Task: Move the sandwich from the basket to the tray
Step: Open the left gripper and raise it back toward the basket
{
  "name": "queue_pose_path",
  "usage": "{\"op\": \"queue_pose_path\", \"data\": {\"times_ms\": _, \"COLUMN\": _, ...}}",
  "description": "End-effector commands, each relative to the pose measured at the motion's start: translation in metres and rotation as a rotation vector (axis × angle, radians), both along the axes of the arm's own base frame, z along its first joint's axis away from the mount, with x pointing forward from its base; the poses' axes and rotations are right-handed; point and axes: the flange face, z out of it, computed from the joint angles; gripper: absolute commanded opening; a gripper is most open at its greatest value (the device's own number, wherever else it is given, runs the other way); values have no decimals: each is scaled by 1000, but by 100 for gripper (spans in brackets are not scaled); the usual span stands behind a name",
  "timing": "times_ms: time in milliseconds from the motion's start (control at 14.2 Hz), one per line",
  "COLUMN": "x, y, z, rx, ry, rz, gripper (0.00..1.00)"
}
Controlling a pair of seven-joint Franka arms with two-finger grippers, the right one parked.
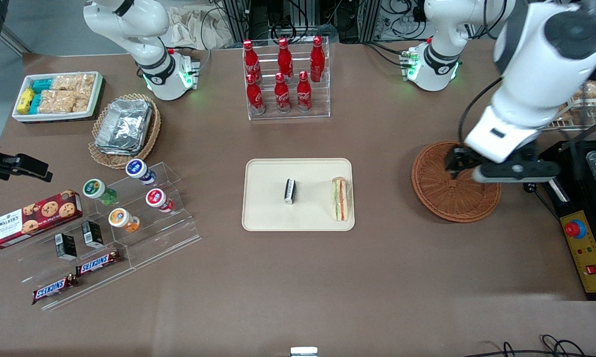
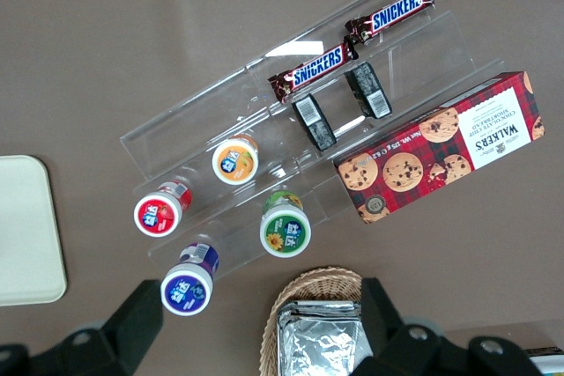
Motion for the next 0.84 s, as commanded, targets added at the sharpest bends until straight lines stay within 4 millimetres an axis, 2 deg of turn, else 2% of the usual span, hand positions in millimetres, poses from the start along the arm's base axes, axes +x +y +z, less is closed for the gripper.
{"op": "queue_pose_path", "data": {"times_ms": 0, "x": 2, "y": 39, "z": 10, "rx": 4, "ry": 26, "rz": -5, "gripper": 100}}
{"op": "queue_pose_path", "data": {"times_ms": 211, "x": -9, "y": 82, "z": 27, "rx": -3, "ry": 43, "rz": 38, "gripper": 100}}
{"op": "queue_pose_path", "data": {"times_ms": 351, "x": -21, "y": 101, "z": 33, "rx": -43, "ry": 58, "rz": 26, "gripper": 100}}
{"op": "queue_pose_path", "data": {"times_ms": 491, "x": -22, "y": 108, "z": 36, "rx": -46, "ry": 58, "rz": 15, "gripper": 100}}
{"op": "queue_pose_path", "data": {"times_ms": 632, "x": -9, "y": 113, "z": 44, "rx": -53, "ry": 39, "rz": 17, "gripper": 100}}
{"op": "queue_pose_path", "data": {"times_ms": 772, "x": -5, "y": 113, "z": 46, "rx": -63, "ry": 34, "rz": 29, "gripper": 100}}
